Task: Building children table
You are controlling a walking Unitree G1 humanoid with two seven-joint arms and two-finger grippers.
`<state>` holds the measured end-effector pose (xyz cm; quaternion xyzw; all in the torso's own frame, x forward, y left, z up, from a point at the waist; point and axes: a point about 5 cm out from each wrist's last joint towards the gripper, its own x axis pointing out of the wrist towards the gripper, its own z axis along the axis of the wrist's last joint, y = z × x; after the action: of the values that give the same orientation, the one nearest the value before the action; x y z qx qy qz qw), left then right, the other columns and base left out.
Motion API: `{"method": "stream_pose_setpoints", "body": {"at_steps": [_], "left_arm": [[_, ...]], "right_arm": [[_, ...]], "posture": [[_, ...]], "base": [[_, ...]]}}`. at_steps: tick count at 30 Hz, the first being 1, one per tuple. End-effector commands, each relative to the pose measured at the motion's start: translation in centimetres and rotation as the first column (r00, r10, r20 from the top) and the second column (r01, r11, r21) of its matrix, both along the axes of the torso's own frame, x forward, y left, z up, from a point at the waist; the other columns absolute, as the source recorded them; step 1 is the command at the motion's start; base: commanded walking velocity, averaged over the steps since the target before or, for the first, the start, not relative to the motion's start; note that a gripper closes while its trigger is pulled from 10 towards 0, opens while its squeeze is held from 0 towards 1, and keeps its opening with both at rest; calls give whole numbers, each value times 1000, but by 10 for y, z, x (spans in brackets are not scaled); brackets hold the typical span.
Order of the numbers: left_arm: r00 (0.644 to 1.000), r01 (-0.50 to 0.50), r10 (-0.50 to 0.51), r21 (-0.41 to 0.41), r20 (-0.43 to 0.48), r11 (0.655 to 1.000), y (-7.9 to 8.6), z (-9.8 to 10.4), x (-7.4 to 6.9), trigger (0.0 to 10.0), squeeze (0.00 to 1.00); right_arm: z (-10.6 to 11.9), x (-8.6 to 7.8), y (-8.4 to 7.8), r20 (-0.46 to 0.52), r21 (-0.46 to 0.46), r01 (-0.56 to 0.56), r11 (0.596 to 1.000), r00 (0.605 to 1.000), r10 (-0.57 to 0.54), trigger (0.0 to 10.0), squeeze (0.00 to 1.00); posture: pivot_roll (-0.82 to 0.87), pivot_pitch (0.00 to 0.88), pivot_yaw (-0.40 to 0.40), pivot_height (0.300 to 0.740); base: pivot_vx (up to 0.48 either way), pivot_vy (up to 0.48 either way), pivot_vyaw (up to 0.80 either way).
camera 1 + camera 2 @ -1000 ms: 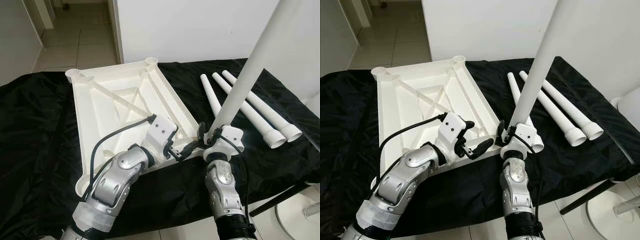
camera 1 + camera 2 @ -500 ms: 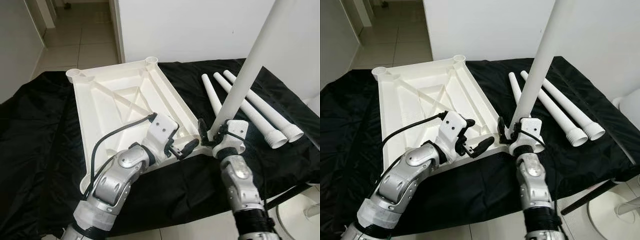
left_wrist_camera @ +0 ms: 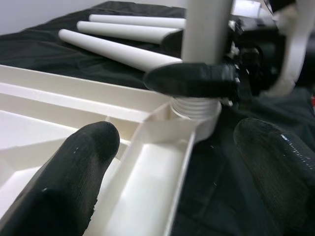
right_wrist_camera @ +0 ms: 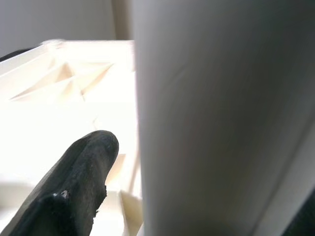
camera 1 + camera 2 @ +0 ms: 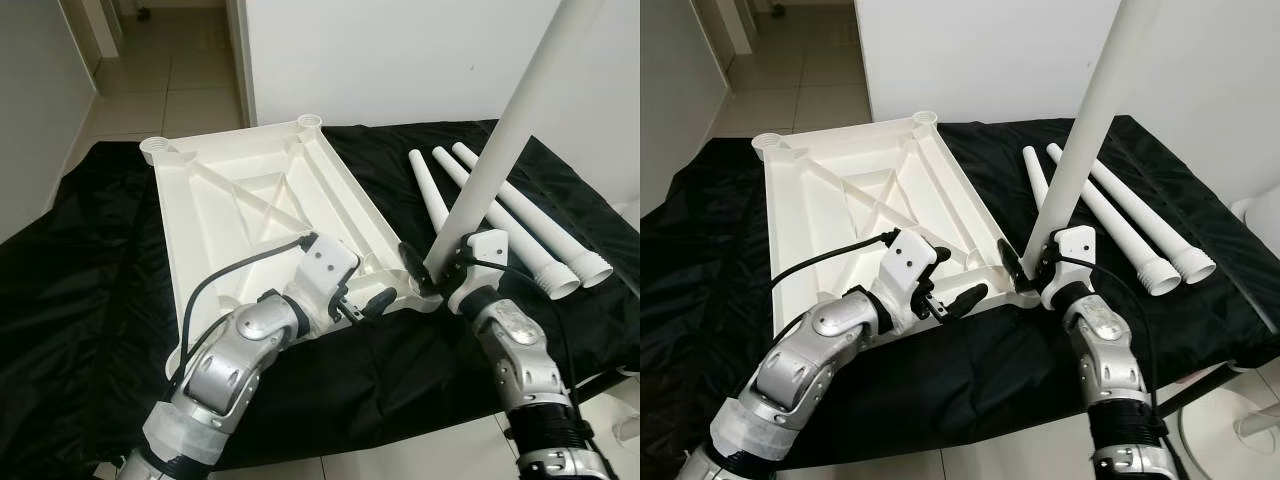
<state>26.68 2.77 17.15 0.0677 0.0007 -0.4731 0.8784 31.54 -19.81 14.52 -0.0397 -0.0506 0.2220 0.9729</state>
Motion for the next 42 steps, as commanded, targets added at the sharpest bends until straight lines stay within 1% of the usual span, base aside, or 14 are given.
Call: {"method": "stream_pose_setpoints", "body": {"at_steps": [1, 7, 8, 13, 14, 16, 17, 18, 19, 20, 34, 35, 39, 42], "left_arm": [[998, 60, -60, 25, 8, 998, -3, -4, -4, 10000, 0], [999, 43, -43, 34, 15, 998, -2, -6, -3, 10000, 0], [999, 32, -33, 39, 20, 999, -2, -7, -2, 10000, 0], [999, 29, -30, 40, 22, 999, -3, -7, -2, 10000, 0], [999, 29, -30, 41, 24, 999, -3, -7, -3, 10000, 0], [999, 29, -30, 41, 24, 999, -3, -7, -3, 10000, 0], [999, 29, -30, 42, 27, 999, -4, -7, -3, 10000, 0], [999, 28, -30, 43, 30, 999, -4, -7, -3, 10000, 0], [999, 28, -30, 43, 30, 999, -4, -7, -3, 10000, 0], [999, 28, -29, 44, 34, 999, -4, -7, -4, 10000, 0], [998, 29, -31, 48, 48, 998, -4, -6, -4, 10000, 0], [998, 30, -32, 48, 50, 998, -4, -6, -4, 10000, 0], [998, 31, -34, 47, 53, 998, -5, -6, -4, 10000, 0], [998, 32, -34, 46, 55, 998, -6, -6, -4, 10000, 0]], "right_arm": [[1, 3, -4, -24, -19, -57, 998, 998, 56, 10000, 0], [3, 7, -12, -30, -63, -82, 995, 996, 80, 10000, 0], [4, 10, -17, -38, -83, -93, 992, 995, 90, 9373, 0], [4, 11, -18, -40, -92, -95, 991, 995, 92, 9373, 0], [3, 12, -20, -48, -99, -101, 990, 994, 97, 6275, 0], [3, 12, -20, -48, -99, -101, 990, 994, 97, 6275, 0], [2, 13, -22, -53, -104, -104, 989, 994, 99, 4235, 0], [1, 14, -23, -58, -105, -113, 988, 993, 107, 1216, 0], [1, 14, -23, -58, -105, -113, 988, 993, 107, 1216, 0], [1, 15, -23, -62, -107, -117, 987, 992, 111, 0, 0], [-13, 11, -26, -101, -43, -89, 995, 991, 85, 0, 0], [-15, 9, -23, -101, -15, -68, 998, 993, 66, 10000, 0], [-17, 8, -18, -100, 18, -38, 999, 994, 39, 10000, 0], [-19, 9, -15, -110, 16, 37, 999, 993, -35, 10000, 0]], "posture": [[-53, 11, 1, 740], [-53, 10, 2, 740], [-51, 8, 0, 740], [-51, 8, 0, 740], [-47, 0, 0, 740], [-47, 0, 0, 740], [-47, 0, 1, 740], [-45, 0, 0, 740], [-45, 0, 0, 740], [-44, 0, 0, 740], [-45, 0, 3, 740], [-48, 0, 2, 740], [-49, 0, 1, 740], [-52, 0, -4, 740]], "base": [[0, 0, 0], [0, 0, 0], [0, 0, 0], [0, 0, 0], [0, 0, 0], [0, 0, 0], [0, 0, 0], [0, 0, 0], [0, 0, 0], [0, 0, 0], [0, 0, 0], [0, 0, 0], [0, 0, 0], [0, 0, 0]]}}
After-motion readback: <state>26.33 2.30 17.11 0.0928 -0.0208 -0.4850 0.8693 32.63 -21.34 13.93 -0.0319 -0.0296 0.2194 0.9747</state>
